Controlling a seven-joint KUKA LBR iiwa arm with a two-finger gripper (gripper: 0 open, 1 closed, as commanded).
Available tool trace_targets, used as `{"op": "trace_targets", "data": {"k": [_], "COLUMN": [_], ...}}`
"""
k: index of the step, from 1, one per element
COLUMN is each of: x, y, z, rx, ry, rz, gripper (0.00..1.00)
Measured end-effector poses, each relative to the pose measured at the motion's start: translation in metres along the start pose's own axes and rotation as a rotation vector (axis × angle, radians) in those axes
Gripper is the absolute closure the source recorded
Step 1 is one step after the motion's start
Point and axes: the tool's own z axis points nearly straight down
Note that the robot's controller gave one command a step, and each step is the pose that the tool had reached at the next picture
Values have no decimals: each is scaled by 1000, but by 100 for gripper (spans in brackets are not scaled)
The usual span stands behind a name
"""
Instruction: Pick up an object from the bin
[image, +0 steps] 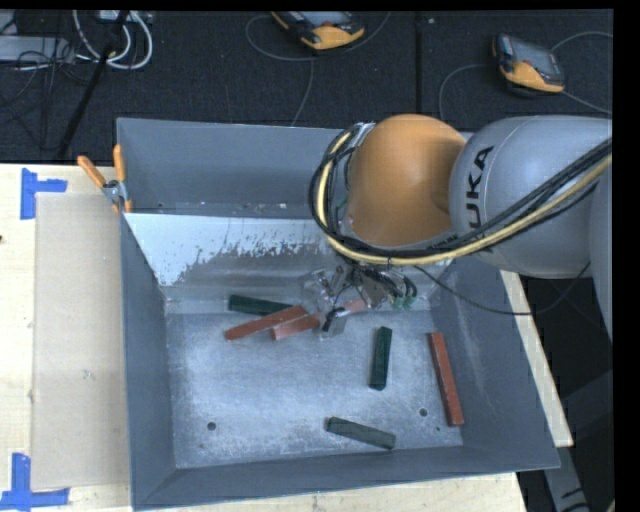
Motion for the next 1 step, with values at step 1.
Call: {"op": "trace_targets", "data": {"k": [1], "x": [-19], "y": [9], "z": [-49], "rx": [0], "ry": [3], "rz": [-137], "gripper": [100]}}
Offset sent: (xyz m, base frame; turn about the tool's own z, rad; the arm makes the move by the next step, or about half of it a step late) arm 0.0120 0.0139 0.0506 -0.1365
